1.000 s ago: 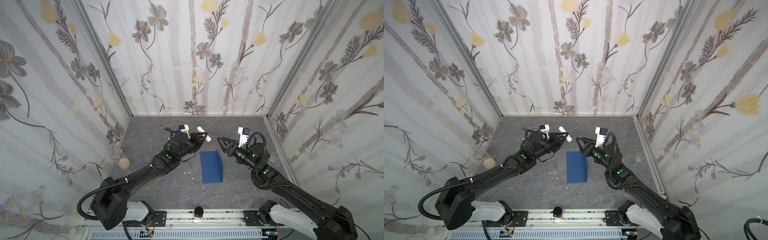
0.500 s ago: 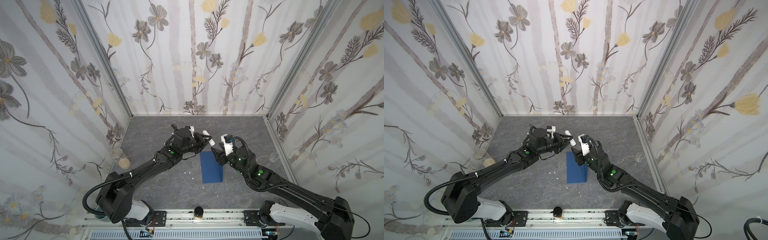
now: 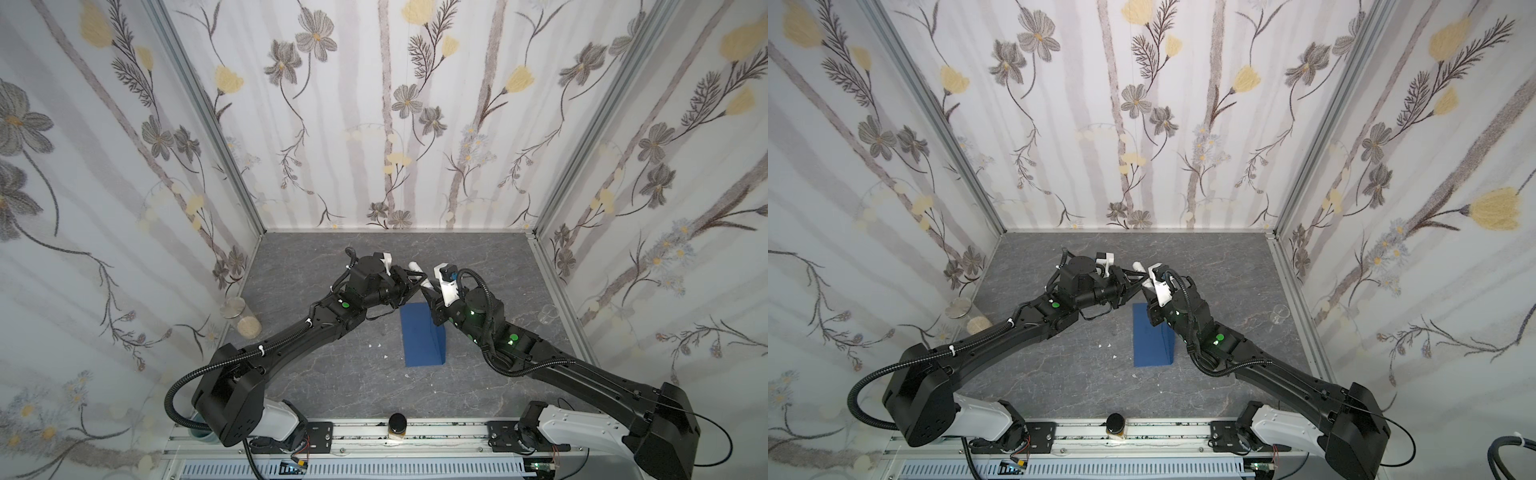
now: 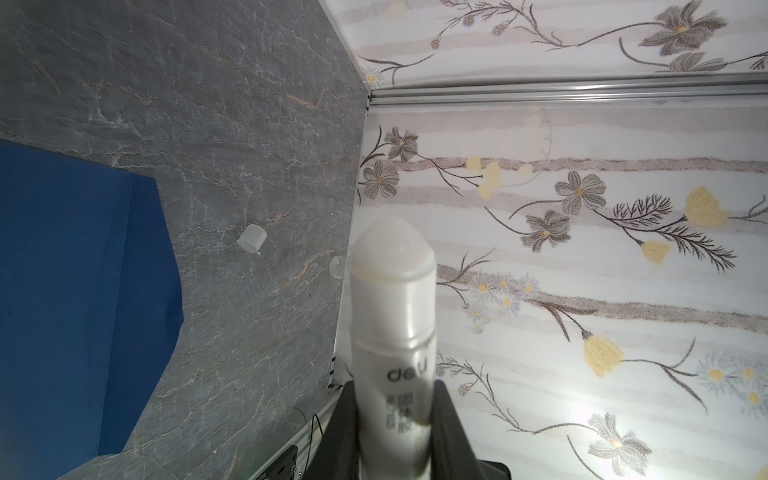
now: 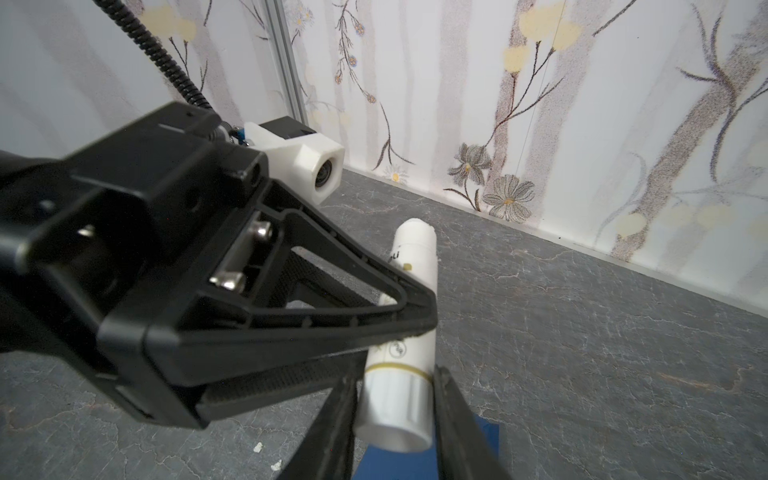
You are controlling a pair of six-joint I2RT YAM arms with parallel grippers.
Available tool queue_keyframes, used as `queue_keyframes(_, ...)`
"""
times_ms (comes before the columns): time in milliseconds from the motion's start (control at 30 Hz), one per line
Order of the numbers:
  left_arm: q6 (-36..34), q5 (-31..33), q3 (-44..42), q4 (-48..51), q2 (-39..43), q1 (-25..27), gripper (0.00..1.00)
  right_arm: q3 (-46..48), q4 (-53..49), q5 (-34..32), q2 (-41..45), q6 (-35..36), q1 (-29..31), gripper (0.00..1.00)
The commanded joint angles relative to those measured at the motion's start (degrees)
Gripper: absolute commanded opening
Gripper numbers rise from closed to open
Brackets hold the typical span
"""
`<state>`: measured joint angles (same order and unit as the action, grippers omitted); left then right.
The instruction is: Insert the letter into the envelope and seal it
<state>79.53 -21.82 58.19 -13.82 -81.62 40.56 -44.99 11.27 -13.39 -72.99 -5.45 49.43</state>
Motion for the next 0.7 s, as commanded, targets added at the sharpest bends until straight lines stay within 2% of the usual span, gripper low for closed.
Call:
queue_keyframes(0,0.1,-0.2,0.4,-1.2,0.6,0.0,0.00,-1.0,1.8,0.4,-0.6,0.9,0.0,0.33)
queue_keyframes(67,0.1,-0.1,0.3,-1.2,0.8,0.0,0.00,-1.0,1.4,0.5,-0.7,0.7,0.0,0.32)
queue_keyframes(233,0.3,0.3,0.1,-2.0,0.9,0.0,0.00,-0.9,1.7,2.0,-0.6,-0.7,0.1,0.18)
queue_keyframes(300,0.6,0.7,-0.5,-3.3,1.2,0.1,0.00,-1.2,2.0,3.7,-0.7,-3.0,0.0,0.17)
queue_keyframes(467,1.4,3.8,-4.4,-9.5,2.2,1.4,0.00,-1.1,5.2,12.1,0.3,-13.8,-2.1,0.16)
queue_keyframes(667,0.3,7.1,-8.0,-16.2,2.2,3.2,0.00,1.2,13.1,25.1,1.4,-30.7,-9.4,0.16)
